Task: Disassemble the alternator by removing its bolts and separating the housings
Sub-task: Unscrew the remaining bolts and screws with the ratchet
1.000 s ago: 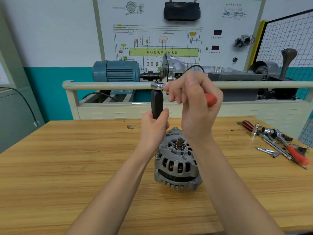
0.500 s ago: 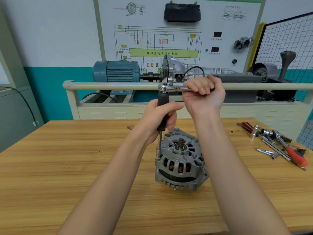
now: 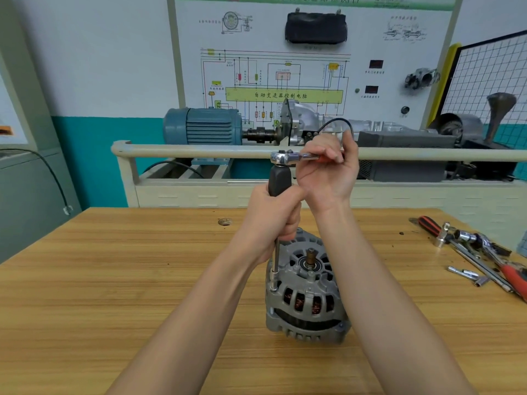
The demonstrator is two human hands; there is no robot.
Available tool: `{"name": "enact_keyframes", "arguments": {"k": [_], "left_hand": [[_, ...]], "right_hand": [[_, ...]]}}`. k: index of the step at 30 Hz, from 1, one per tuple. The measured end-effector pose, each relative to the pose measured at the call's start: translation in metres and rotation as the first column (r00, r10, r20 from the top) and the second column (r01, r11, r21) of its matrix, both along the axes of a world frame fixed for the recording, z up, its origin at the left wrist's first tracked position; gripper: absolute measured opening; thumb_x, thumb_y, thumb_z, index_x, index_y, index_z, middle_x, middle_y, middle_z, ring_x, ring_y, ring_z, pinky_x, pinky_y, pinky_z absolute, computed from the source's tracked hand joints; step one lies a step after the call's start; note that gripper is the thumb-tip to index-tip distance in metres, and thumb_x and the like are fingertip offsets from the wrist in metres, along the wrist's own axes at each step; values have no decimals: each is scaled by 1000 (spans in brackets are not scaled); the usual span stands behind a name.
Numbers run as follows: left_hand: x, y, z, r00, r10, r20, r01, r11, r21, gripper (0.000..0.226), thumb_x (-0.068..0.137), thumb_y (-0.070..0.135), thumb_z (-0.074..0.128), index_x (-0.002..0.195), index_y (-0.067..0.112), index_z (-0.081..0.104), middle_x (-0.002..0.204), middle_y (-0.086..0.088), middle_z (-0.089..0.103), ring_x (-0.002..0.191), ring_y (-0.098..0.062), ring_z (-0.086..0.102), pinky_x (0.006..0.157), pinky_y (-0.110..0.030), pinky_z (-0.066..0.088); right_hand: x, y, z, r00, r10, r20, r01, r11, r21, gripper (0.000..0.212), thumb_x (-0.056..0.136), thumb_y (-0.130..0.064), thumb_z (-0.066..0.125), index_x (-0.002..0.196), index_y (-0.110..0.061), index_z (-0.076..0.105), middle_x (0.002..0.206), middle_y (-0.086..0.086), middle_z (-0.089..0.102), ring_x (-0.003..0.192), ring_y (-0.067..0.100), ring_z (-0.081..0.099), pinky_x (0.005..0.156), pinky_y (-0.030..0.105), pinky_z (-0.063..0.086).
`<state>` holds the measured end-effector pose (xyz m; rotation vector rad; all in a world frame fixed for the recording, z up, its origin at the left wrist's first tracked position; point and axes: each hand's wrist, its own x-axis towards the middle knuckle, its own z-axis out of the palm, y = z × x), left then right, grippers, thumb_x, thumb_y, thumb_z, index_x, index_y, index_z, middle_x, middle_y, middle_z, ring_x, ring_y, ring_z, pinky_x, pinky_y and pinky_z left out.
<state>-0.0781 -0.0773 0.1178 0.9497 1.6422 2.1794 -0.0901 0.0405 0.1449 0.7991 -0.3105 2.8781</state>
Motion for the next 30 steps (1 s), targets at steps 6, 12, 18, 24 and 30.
{"name": "enact_keyframes", "arguments": {"k": [6,12,18,24,30], "left_hand": [[9,8,-3,947,316,-52,-315,949,27,39,83,2,54,55,18,32,47,1,25,40,-13,21,40,-19,21],[11,1,-5,898,432,-83,-427,902,67,38,83,5,55,56,19,31,53,-2,25,46,-15,21,42,-24,20],[2,-1,-3,902,429,-39,-426,902,70,38,86,5,54,58,17,32,50,-1,27,39,-12,22,37,-18,23],[-1,0,-5,940,335,-67,-333,942,48,43,85,3,55,53,20,33,46,2,26,38,-12,22,37,-18,23],[-11,-16,10,985,50,-165,-51,999,-5,29,68,6,56,45,18,44,40,-1,37,36,-17,36,42,-23,36]], "right_hand": [[-7,-7,-4,965,-260,17,259,965,24,50,101,-28,42,56,-12,57,51,-4,52,50,12,58,63,27,56],[14,-12,1,921,-249,-301,311,933,180,37,87,-24,68,55,-11,57,49,-1,49,49,14,51,64,30,53],[35,-37,8,561,-389,-731,780,545,308,40,88,-29,64,57,-23,40,50,-6,39,49,7,42,57,30,38],[45,-48,7,538,-502,-678,810,531,250,39,86,-9,40,50,-21,30,46,-3,25,41,11,26,47,29,22],[30,-35,12,926,-288,-243,313,947,71,48,87,-16,41,38,-16,37,33,-3,28,39,13,13,42,24,26]]}}
